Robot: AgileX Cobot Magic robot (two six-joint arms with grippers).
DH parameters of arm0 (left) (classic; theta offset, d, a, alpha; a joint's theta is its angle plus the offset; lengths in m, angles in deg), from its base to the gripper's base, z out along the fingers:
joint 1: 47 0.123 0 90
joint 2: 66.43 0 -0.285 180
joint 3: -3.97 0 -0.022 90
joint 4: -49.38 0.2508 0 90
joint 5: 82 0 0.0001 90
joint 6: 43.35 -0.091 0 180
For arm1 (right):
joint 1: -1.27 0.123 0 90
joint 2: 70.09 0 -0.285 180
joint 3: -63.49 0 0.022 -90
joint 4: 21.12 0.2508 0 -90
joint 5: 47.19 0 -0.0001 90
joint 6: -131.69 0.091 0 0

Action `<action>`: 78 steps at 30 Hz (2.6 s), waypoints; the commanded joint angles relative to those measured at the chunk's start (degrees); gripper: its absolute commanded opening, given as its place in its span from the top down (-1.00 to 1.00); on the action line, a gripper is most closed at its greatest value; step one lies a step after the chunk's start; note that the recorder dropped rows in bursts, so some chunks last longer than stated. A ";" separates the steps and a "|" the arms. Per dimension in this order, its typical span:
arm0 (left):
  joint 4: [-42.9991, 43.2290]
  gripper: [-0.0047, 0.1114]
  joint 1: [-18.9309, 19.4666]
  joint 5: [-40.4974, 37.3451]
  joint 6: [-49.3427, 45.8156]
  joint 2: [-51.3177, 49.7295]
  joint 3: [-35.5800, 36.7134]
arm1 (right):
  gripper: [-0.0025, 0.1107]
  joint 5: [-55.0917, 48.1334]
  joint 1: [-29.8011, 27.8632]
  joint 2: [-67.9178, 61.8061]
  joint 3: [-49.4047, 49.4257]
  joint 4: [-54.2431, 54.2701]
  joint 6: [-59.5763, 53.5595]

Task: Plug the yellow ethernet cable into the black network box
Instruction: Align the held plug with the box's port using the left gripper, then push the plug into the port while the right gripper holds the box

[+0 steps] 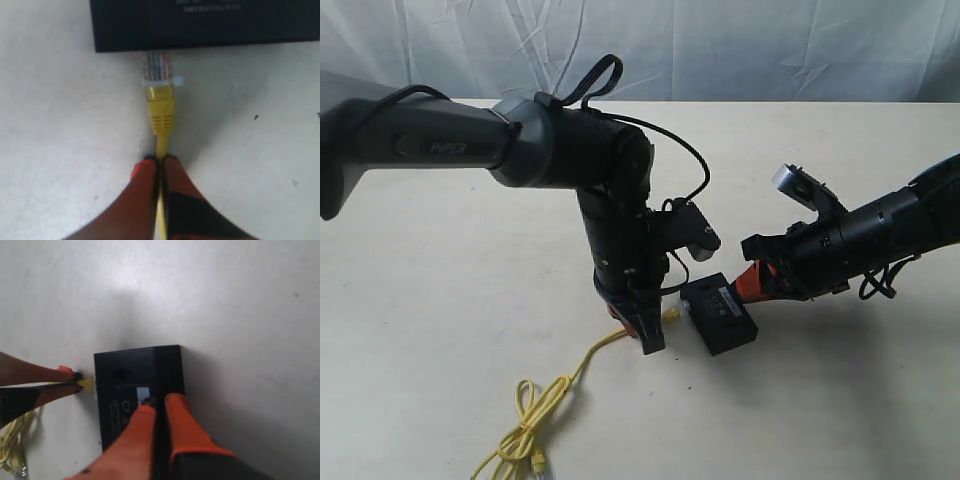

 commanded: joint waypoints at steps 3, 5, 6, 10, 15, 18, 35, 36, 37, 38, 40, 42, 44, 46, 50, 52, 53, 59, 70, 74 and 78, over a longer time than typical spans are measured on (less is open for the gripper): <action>1.13 0.92 -0.28 -1.86 0.30 -0.47 -0.34 | 0.85 0.41 0.28 -0.05 0.26 -1.71 -0.40; 1.86 0.92 -0.28 -2.37 0.30 -0.47 -0.34 | 0.85 0.41 0.28 -0.05 0.26 -1.71 -0.40; 2.00 0.92 -0.28 -2.37 0.30 -0.47 -0.34 | 0.85 0.41 0.28 -0.05 0.26 -1.71 -0.40; 2.47 0.92 -0.32 -2.37 -0.04 -0.08 -0.34 | 0.85 0.41 0.28 -0.05 0.26 -1.71 -0.40; 4.48 0.92 -0.69 -2.37 -0.04 0.88 -0.34 | 0.85 0.41 0.28 -0.05 0.26 -1.71 -0.40; 4.73 0.92 -0.69 -3.34 -0.04 1.14 -0.34 | 0.85 0.41 0.28 -0.05 0.26 -1.71 -0.40; 10.98 0.92 -3.61 -14.15 0.52 -2.03 -9.29 | 0.85 0.64 0.28 -0.05 0.26 -1.71 -0.40; 10.98 0.92 -3.61 -14.45 0.52 -2.03 -9.29 | 0.85 0.64 0.28 -0.05 0.26 -1.71 -0.40; 10.98 0.92 -3.61 -14.86 0.52 -2.03 -9.29 | 0.85 0.64 0.28 -0.05 0.26 -1.71 -0.40; 10.98 0.92 -3.61 -15.49 0.52 -2.03 -9.29 | 0.85 0.64 0.28 -0.05 0.26 -1.71 -0.40; 10.98 0.92 -3.61 -14.79 0.52 -2.25 -9.29 | 0.85 0.64 0.28 -0.05 0.26 -1.71 -0.40; 10.34 0.92 -3.61 -12.71 0.52 -2.35 -9.29 | 0.85 0.51 0.28 -0.05 0.26 -1.71 -0.40; 9.84 0.92 -3.61 -12.36 0.52 -2.35 -9.29 | 0.85 0.51 0.28 -0.05 0.26 -1.71 -0.40; 9.85 0.92 -3.61 -12.13 0.52 -2.48 -9.29 | 0.85 0.51 0.28 -0.05 0.26 -1.71 -0.40; 9.49 0.92 -3.61 -10.69 0.52 -2.48 -9.29 | 0.85 0.51 0.28 -0.05 0.26 -1.71 -0.40; 9.34 0.92 -3.61 -10.69 0.52 -2.48 -9.29 | 0.85 0.51 0.28 -0.05 0.26 -1.71 -0.40; 9.36 0.92 -3.61 -10.85 0.52 -2.48 -9.29 | 0.85 0.51 0.28 -0.05 0.26 -1.71 -0.40; 8.95 0.92 -3.61 -10.09 0.17 -2.48 -9.29 | 0.85 0.63 0.28 -0.05 0.26 -1.71 -0.27; 9.27 0.92 -3.61 -9.62 1.83 -2.48 -9.29 | 0.85 0.32 0.28 -0.05 0.26 -1.71 -0.27; 7.85 0.92 -3.61 -9.50 1.83 -2.48 -9.29 | 0.85 0.19 0.28 -0.05 0.26 -1.71 -0.17; 4.88 0.92 -3.61 -8.93 -0.31 -2.48 -9.29 | 0.85 0.25 0.28 -0.05 0.26 -1.49 -0.17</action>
